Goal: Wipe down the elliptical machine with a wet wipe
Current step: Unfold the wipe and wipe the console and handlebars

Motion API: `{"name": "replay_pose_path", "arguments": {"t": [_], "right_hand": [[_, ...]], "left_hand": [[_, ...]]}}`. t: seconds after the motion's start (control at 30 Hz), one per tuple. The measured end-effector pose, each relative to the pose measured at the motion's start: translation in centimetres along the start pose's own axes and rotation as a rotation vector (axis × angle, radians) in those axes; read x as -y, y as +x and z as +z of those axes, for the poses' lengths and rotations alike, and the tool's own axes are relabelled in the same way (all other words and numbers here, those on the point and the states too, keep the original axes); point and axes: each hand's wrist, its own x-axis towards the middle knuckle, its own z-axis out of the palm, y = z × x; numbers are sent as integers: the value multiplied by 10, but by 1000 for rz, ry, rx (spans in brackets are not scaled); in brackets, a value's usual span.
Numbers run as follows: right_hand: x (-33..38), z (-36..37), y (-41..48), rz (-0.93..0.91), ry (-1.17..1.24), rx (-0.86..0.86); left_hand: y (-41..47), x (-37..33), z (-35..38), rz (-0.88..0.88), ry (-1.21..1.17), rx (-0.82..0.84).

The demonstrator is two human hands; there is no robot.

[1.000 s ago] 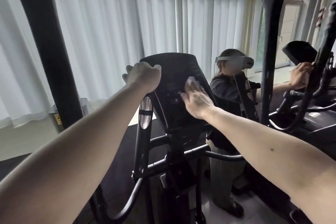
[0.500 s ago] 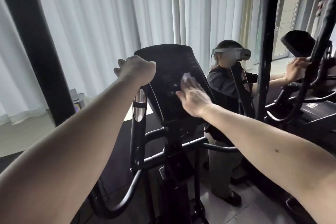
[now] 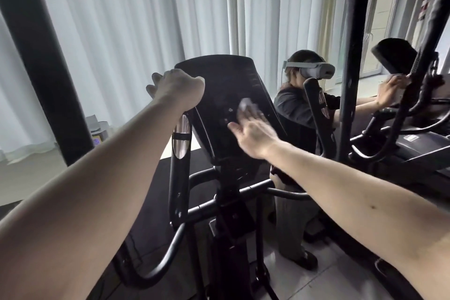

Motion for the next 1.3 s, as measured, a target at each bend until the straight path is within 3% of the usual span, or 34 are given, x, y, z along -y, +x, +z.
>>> {"name": "replay_pose_path", "arguments": {"t": [0.1,0.2,0.43,0.5,0.67,0.73,0.9,1.1,1.17,1.3], "right_hand": [[-32,-8,4,241,-4,20],[-23,-9,7,346,-46,31],[51,5,-11,83,-101,63],[42,0,-9,125,-123,75],[3,-23,2,441,-161,142],[13,-23,4,452,-175,169],[37,-7,-11,271,-188,157],[11,-17,12,471,-198,164],[29,-9,11,362,-185,115],[77,21,-15,-142,-190,13]], "left_hand": [[-3,-1,-1,7,-2,1],[-3,-2,-2,0,-3,9],[-3,-2,-2,-10,-5,5],[-2,-1,-1,-11,-4,7],[-5,-1,-2,-11,-26,12],[-9,-3,-4,-9,-32,17],[-11,-4,-5,-12,-40,31],[-10,-3,-4,-16,-46,20],[-9,-3,-3,-23,-54,18],[-6,-2,-2,-40,-65,13]]}}
